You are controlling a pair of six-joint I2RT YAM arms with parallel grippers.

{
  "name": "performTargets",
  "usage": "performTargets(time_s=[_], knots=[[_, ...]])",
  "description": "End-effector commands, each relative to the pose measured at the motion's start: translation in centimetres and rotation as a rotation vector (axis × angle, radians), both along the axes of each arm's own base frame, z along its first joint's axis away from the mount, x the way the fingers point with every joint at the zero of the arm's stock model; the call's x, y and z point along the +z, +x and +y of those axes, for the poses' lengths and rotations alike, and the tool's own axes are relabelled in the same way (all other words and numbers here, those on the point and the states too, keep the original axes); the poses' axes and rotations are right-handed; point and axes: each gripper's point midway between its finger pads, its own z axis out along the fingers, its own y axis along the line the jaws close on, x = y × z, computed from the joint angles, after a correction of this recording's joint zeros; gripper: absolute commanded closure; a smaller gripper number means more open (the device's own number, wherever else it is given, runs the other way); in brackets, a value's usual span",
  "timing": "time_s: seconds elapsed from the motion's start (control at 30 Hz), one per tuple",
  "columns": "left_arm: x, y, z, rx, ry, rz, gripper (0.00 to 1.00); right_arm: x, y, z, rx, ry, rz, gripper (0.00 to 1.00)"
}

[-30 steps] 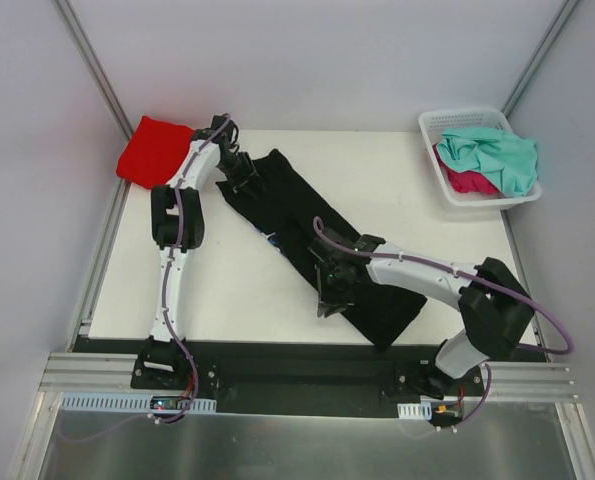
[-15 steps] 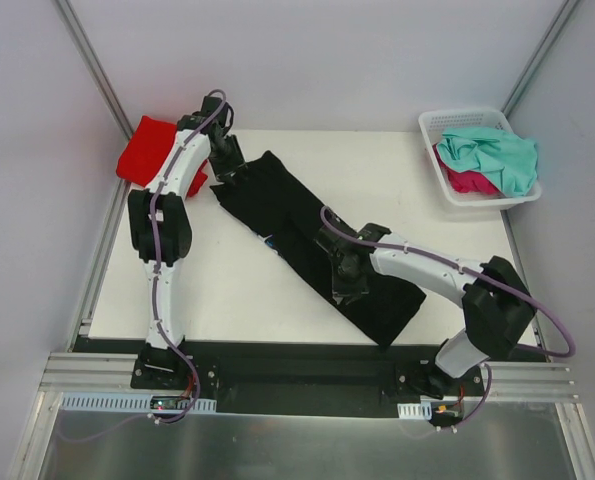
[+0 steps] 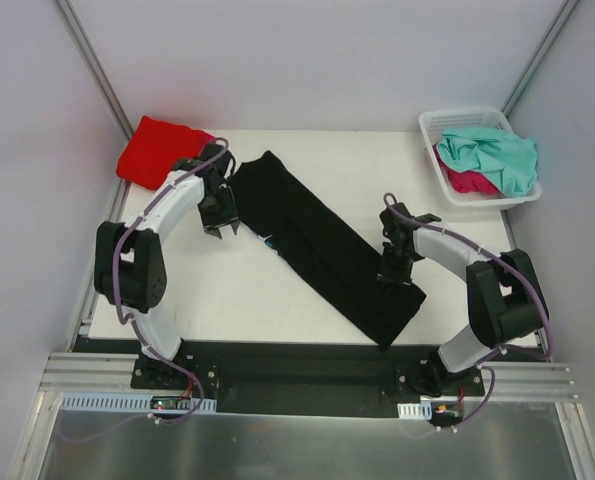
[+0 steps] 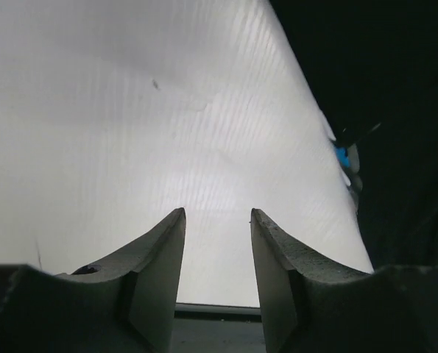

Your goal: Fold and stack the t-shirts

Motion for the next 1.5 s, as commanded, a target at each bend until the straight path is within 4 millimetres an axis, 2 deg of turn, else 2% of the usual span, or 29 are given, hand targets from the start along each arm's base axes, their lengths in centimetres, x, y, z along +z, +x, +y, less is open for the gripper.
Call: performTargets(time_s=[0.0, 0.2, 0.23, 0.3, 0.4, 0.43, 0.5, 0.53, 0.57, 0.6, 0.63, 0.67, 0.7, 0.73, 0.8, 0.83, 0.87, 0.97, 1.03, 1.07, 1.13, 1.17, 1.23, 1.27, 1.3, 1.33, 1.37, 1.4, 1.47], knots=[[3.6, -1.2, 1.6, 0.04, 0.01, -0.119, 0.59, -0.5, -1.4, 1.6, 0.038, 0.114, 0.042, 0.74], [3.7, -2.4, 1.5, 0.034, -0.006, -0.098, 0.59, -1.1, -4.1, 3.4, 0.054, 0.17, 0.071, 0.75], [3.8, -2.4, 1.5, 0.032, -0.006, -0.101, 0.59, -1.4, -5.1, 3.9, 0.053, 0.175, 0.089, 0.75], [4.2, -2.6, 1.6, 0.032, -0.003, -0.109, 0.59, -1.0, -5.8, 5.2, 0.057, 0.222, 0.079, 0.75], [4.9, -2.7, 1.8, 0.028, 0.0, -0.123, 0.59, -0.9, -7.7, 8.3, 0.108, 0.247, 0.096, 0.75], [4.9, -2.7, 1.9, 0.029, 0.003, -0.122, 0.59, -0.7, -9.0, 9.7, 0.175, 0.242, 0.104, 0.75], [5.2, -2.8, 1.9, 0.028, 0.005, -0.123, 0.59, 0.1, -9.2, 12.5, 0.202, 0.259, 0.09, 0.75], [5.1, -2.8, 1.9, 0.029, 0.006, -0.12, 0.59, -0.1, -10.6, 14.0, 0.256, 0.251, 0.109, 0.75], [5.2, -2.8, 2.0, 0.03, 0.006, -0.123, 0.59, 0.0, -10.8, 15.4, 0.268, 0.257, 0.114, 0.75], [5.2, -3.0, 2.0, 0.028, 0.008, -0.117, 0.59, 1.1, -10.5, 17.5, 0.298, 0.285, 0.092, 0.75], [5.2, -3.1, 2.0, 0.028, 0.01, -0.118, 0.59, 0.4, -11.8, 19.0, 0.349, 0.269, 0.119, 0.75], [5.2, -3.1, 2.1, 0.027, 0.011, -0.121, 0.59, 0.6, -12.2, 20.0, 0.37, 0.28, 0.13, 0.75], [5.1, -3.3, 2.2, 0.027, 0.016, -0.116, 0.59, 1.6, -12.0, 22.0, 0.387, 0.312, 0.115, 0.75], [5.2, -3.4, 2.3, 0.026, 0.019, -0.117, 0.59, 0.9, -12.8, 23.0, 0.418, 0.303, 0.137, 0.76], [5.1, -3.7, 2.7, 0.034, 0.026, -0.115, 0.59, 1.7, -13.5, 24.6, 0.475, 0.32, 0.142, 0.78], [5.3, -3.8, 2.9, 0.038, 0.027, -0.12, 0.59, 3.2, -13.5, 26.0, 0.517, 0.336, 0.106, 0.78], [5.5, -3.9, 3.2, 0.048, 0.027, -0.123, 0.59, 4.2, -12.9, 25.3, 0.527, 0.289, 0.067, 0.77], [6.2, -4.2, 3.8, 0.081, 0.033, -0.155, 0.59, 7.1, -11.2, 24.6, 0.553, 0.291, -0.035, 0.74], [6.8, -4.3, 4.4, 0.106, 0.05, -0.185, 0.59, 8.1, -9.4, 23.9, 0.585, 0.279, -0.088, 0.73], [7.0, -4.2, 4.4, 0.109, 0.051, -0.198, 0.59, 7.8, -8.6, 22.3, 0.595, 0.199, -0.1, 0.73], [7.2, -4.3, 4.5, 0.113, 0.046, -0.21, 0.59, 7.7, -6.4, 20.8, 0.65, 0.117, -0.134, 0.71], [7.3, -4.4, 4.6, 0.113, 0.046, -0.208, 0.59, 8.5, -4.0, 19.0, 0.642, -0.013, -0.208, 0.69], [7.4, -4.8, 4.5, 0.129, 0.03, -0.219, 0.59, 8.6, -1.3, 17.1, 0.663, -0.141, -0.242, 0.65], [7.3, -5.1, 4.0, 0.13, -0.002, -0.221, 0.59, 9.8, 0.9, 15.6, 0.685, -0.247, -0.3, 0.63], [6.3, -5.5, 3.7, 0.14, -0.02, -0.218, 0.58, 10.0, 2.4, 14.4, 0.677, -0.298, -0.309, 0.62], [6.6, -5.8, 3.0, 0.152, -0.057, -0.246, 0.58, 9.9, 3.7, 13.6, 0.67, -0.345, -0.312, 0.62], [6.2, -6.1, 2.4, 0.146, -0.083, -0.245, 0.58, 10.1, 4.5, 12.5, 0.677, -0.374, -0.293, 0.62], [5.2, -7.0, 1.5, 0.134, -0.118, -0.213, 0.58, 10.6, 6.1, 11.6, 0.638, -0.366, -0.293, 0.62], [4.2, -7.7, -0.4, 0.077, -0.152, -0.177, 0.58, 10.5, 7.8, 11.3, 0.622, -0.341, -0.302, 0.61]])
